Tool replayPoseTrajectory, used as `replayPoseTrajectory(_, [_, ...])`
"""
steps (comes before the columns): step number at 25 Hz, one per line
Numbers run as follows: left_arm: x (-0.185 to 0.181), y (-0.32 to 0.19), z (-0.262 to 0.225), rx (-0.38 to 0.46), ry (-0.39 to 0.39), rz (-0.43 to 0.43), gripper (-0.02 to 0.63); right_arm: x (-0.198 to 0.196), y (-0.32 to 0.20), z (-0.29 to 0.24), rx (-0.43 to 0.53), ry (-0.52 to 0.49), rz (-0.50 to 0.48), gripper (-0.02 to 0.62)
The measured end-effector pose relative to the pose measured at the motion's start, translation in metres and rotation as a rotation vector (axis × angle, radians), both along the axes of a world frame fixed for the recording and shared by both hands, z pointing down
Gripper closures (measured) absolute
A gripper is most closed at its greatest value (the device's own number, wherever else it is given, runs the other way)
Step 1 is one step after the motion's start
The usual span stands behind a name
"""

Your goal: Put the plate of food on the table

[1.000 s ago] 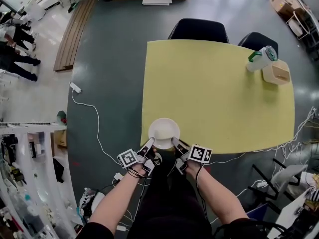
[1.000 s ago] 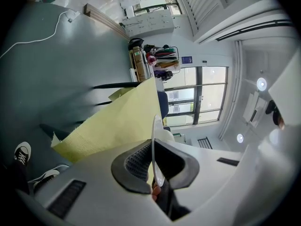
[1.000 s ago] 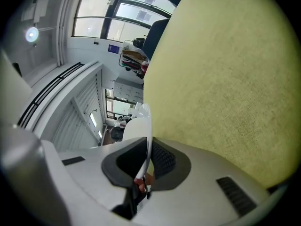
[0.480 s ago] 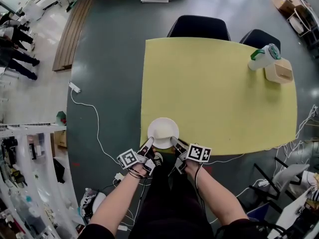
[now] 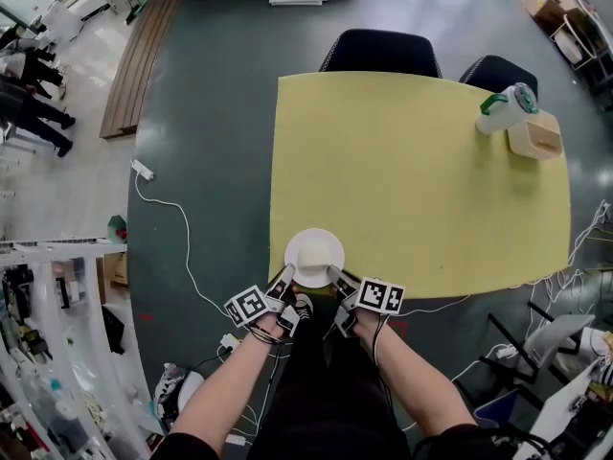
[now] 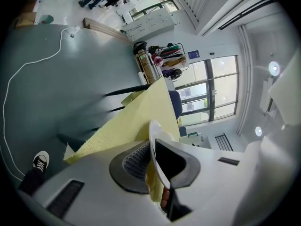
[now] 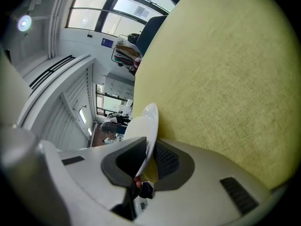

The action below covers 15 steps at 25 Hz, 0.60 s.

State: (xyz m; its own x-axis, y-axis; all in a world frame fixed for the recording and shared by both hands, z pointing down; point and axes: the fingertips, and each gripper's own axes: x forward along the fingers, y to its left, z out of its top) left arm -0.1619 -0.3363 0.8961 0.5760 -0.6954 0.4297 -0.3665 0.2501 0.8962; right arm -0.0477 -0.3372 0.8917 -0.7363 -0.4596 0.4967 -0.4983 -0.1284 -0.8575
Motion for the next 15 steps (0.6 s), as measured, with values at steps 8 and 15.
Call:
replayPoseTrajectory(8, [-0.005,-0.001,-0.002,0.002,-0.089,-0.012,0.568,0.005,0.003,0.001,-0.029,0.057,0.016,0.491])
replayPoseTrajectory(15, [-0.021,-0.001,-0.001,-0.001,-0.171,-0.028,0.568,0.017,0.003,0.006,-0.039,0.160,0.040,0.491])
